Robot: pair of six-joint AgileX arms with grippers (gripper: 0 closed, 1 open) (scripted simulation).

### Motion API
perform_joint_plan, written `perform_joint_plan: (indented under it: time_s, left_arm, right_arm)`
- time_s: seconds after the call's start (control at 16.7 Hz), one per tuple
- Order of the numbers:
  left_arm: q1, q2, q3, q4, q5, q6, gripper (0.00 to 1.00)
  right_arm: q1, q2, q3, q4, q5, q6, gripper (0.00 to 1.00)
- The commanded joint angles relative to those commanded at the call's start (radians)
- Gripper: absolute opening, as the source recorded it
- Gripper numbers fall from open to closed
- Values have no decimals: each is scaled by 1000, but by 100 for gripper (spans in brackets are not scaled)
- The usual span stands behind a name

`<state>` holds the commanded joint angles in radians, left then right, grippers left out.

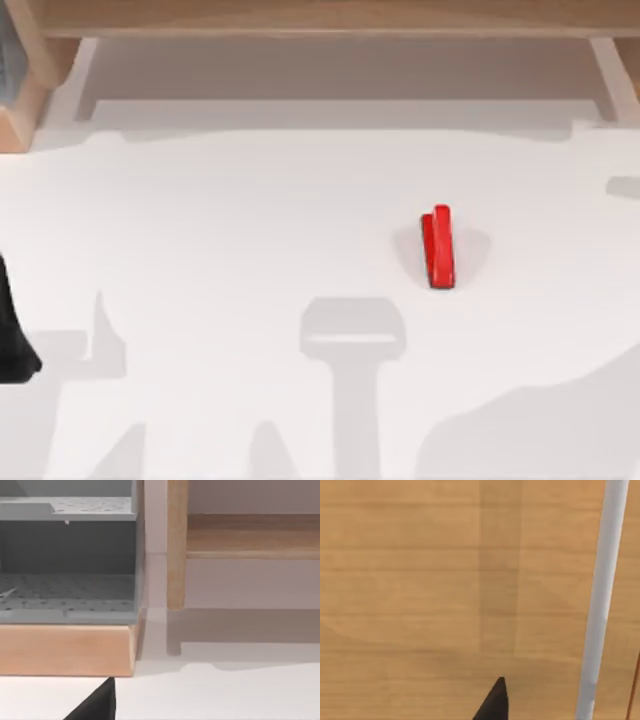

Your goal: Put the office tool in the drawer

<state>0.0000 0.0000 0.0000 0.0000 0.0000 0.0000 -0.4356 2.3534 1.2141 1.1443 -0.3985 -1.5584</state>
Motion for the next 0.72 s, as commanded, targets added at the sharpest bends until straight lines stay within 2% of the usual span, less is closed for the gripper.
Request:
perform_joint_plan:
  time_s: [0.3,0.72]
  left_arm:
    - [0,0,0,0,0,0,100]
    - [0,0,0,0,0,0,100]
  right_arm:
    - [0,0,0,0,0,0,2]
    - [0,0,0,0,0,0,0]
